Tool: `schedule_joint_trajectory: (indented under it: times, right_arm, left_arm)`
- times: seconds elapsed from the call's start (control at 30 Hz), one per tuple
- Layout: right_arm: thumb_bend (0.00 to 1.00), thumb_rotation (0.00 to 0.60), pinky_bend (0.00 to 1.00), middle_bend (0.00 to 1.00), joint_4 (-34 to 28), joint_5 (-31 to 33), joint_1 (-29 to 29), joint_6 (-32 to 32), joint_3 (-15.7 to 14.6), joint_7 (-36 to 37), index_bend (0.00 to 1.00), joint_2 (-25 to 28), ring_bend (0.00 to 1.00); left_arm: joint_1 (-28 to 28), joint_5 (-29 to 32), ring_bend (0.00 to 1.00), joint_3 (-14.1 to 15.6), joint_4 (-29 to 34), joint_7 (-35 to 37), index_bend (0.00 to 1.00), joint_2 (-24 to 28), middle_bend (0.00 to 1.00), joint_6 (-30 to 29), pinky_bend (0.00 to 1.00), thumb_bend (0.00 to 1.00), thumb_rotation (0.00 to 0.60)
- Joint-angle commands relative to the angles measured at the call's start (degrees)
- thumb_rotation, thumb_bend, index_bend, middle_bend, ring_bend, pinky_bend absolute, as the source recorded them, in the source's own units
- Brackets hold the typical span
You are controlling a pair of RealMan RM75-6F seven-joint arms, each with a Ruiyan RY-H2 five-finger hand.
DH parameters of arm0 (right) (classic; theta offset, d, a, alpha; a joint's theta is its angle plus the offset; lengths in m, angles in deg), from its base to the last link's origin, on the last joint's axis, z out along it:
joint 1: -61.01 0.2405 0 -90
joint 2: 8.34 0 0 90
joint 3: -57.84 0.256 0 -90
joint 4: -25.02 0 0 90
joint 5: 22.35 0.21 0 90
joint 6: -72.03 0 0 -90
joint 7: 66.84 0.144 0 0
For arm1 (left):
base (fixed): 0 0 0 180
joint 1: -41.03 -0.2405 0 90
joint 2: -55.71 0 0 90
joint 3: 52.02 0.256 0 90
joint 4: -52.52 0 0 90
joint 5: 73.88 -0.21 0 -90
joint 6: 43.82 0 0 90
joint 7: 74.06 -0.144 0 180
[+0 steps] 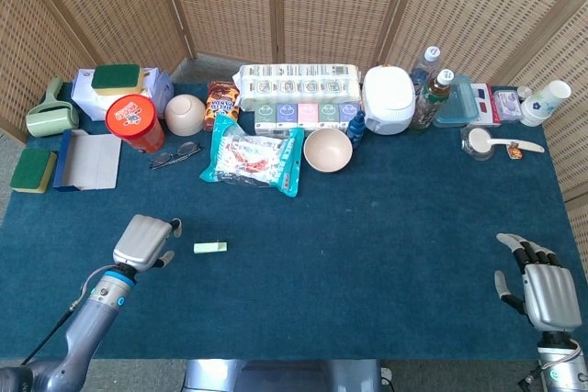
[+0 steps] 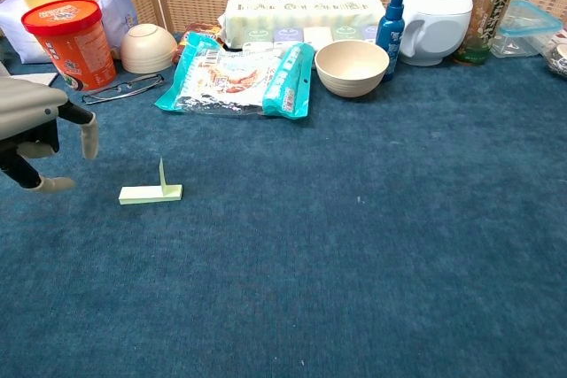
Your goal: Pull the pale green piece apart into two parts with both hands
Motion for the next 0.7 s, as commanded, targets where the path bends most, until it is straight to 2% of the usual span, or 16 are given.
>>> schedule_joint_trajectory:
  times: [0.03, 0.7]
  right_arm:
    - [0.47, 0.6, 0.28, 0.28, 0.08, 0.08, -0.06, -0.01, -0.01, 0.09, 0.22, 0.03, 0.25]
    - [0.47, 0.6, 0.29, 0.28, 0.58, 0.66, -0.93, -0.62, -0.03, 1.22, 0.22, 0.61, 0.25]
  left_arm:
    - [0.78, 0.92, 1.0, 0.13, -0.55, -0.78, 0.43, -0.89, 0.99, 0.38, 1.0, 0.26, 0.6]
    - [4.76, 6.32, 1.0, 0.28, -3.59, -3.61, 0.45, -6.19, 0.99, 1.74, 1.0, 0.29, 0.6]
